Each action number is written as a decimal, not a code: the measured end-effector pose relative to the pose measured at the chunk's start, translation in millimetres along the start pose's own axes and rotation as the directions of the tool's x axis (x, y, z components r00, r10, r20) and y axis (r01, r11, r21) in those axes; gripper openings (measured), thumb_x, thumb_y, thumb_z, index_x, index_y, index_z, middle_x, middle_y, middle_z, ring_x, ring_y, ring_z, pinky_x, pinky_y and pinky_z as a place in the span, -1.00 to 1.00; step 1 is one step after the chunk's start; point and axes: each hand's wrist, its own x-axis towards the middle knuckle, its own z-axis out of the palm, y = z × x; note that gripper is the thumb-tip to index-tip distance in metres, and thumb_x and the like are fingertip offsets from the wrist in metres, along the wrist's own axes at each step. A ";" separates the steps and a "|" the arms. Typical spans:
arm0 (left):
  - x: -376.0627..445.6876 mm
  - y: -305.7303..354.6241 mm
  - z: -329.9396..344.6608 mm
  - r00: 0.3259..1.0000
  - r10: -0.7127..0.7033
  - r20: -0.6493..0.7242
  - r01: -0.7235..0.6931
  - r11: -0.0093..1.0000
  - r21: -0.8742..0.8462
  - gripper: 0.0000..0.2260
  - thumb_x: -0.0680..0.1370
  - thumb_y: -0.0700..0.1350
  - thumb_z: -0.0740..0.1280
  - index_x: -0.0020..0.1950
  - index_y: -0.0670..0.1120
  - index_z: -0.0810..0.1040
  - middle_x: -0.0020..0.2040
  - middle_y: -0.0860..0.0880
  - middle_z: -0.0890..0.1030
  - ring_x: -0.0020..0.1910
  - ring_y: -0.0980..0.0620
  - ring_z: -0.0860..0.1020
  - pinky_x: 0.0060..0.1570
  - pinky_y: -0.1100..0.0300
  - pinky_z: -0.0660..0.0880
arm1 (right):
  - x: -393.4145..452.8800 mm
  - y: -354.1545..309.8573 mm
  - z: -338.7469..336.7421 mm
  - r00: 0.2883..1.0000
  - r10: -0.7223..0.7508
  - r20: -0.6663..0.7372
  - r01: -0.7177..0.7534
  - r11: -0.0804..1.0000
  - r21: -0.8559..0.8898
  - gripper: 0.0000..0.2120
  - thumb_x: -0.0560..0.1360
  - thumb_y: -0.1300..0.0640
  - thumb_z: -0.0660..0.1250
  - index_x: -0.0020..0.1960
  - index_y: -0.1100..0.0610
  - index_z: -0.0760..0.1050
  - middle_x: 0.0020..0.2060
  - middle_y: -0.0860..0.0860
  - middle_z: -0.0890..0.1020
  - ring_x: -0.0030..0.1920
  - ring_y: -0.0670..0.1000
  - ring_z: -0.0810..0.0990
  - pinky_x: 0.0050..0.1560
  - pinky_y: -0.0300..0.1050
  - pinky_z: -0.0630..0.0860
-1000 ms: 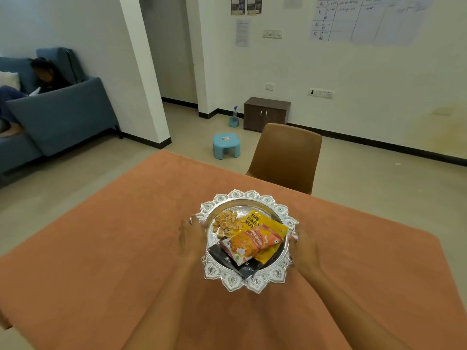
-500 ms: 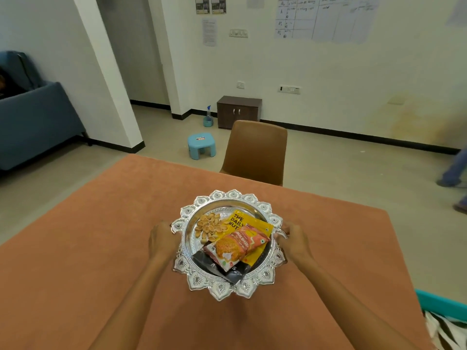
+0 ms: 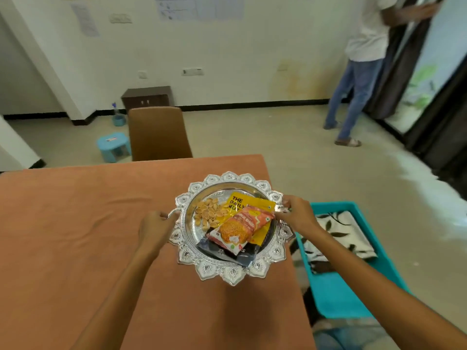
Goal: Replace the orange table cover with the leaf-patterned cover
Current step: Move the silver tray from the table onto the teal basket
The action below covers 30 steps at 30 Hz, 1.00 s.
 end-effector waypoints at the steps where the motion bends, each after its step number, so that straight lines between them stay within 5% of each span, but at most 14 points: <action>1: -15.7 14.9 20.2 0.999 0.009 0.044 -0.008 1.000 -0.029 -0.64 0.52 0.02 0.38 -0.20 -0.31 0.57 -0.43 -0.12 0.40 -0.40 -0.01 0.38 -0.34 -0.03 0.52 | -10.5 23.1 -18.6 0.999 0.028 -0.029 -0.028 1.000 -0.006 -0.87 0.39 0.06 0.48 -0.12 0.04 0.56 -0.41 -0.18 0.48 -0.39 -0.16 0.40 -0.39 -0.17 0.28; 7: -99.0 83.6 136.6 0.965 0.059 0.255 -0.039 0.996 -0.083 -0.73 0.55 -0.03 0.36 -0.26 -0.16 0.46 -0.30 -0.14 0.44 -0.31 -0.03 0.44 -0.30 -0.07 0.58 | -78.4 138.4 -115.7 0.976 0.170 -0.136 -0.178 0.982 -0.054 -0.73 0.39 0.04 0.46 0.04 0.11 0.57 -0.20 -0.04 0.59 -0.16 -0.02 0.52 -0.29 -0.13 0.35; 13: -141.6 106.5 237.2 0.903 0.045 0.427 0.003 0.994 -0.113 -0.70 0.53 -0.03 0.37 -0.29 -0.19 0.45 -0.37 -0.14 0.38 -0.39 -0.05 0.39 -0.36 0.07 0.39 | -128.4 223.0 -170.1 0.911 0.372 -0.180 -0.385 0.922 -0.047 -0.75 0.35 0.04 0.48 -0.02 0.08 0.55 -0.24 -0.04 0.56 -0.15 0.05 0.55 -0.33 -0.14 0.33; 19: -156.2 104.0 319.9 0.857 0.033 0.514 0.008 0.997 -0.078 -0.61 0.51 -0.06 0.40 -0.40 -0.15 0.31 -0.46 -0.06 0.26 -0.44 0.03 0.24 -0.39 0.18 0.16 | -142.4 286.5 -174.9 0.836 0.517 -0.184 -0.527 0.850 -0.005 -0.62 0.34 0.10 0.48 0.13 0.14 0.53 -0.03 0.14 0.64 0.01 0.19 0.58 -0.12 -0.06 0.45; 23: -151.4 92.2 362.7 0.833 -0.040 0.552 0.015 0.999 0.050 -0.61 0.49 0.08 0.40 -0.35 -0.11 0.33 -0.44 -0.04 0.36 -0.41 0.00 0.35 -0.38 0.15 0.24 | -134.0 324.5 -164.2 0.800 0.582 -0.145 -0.584 0.811 0.032 -0.56 0.35 0.14 0.50 0.19 0.17 0.49 0.01 0.14 0.64 0.06 0.17 0.59 -0.07 -0.06 0.46; 30: -126.1 67.3 421.0 0.776 -0.069 0.627 0.028 0.997 0.075 -0.71 0.54 -0.01 0.36 -0.29 -0.13 0.41 -0.43 -0.03 0.42 -0.44 0.06 0.36 -0.46 0.29 0.24 | -98.5 380.7 -135.8 0.768 0.637 -0.059 -0.637 0.770 0.030 -0.48 0.42 0.30 0.40 0.34 0.21 0.34 0.08 0.21 0.60 0.07 0.17 0.57 -0.08 -0.12 0.42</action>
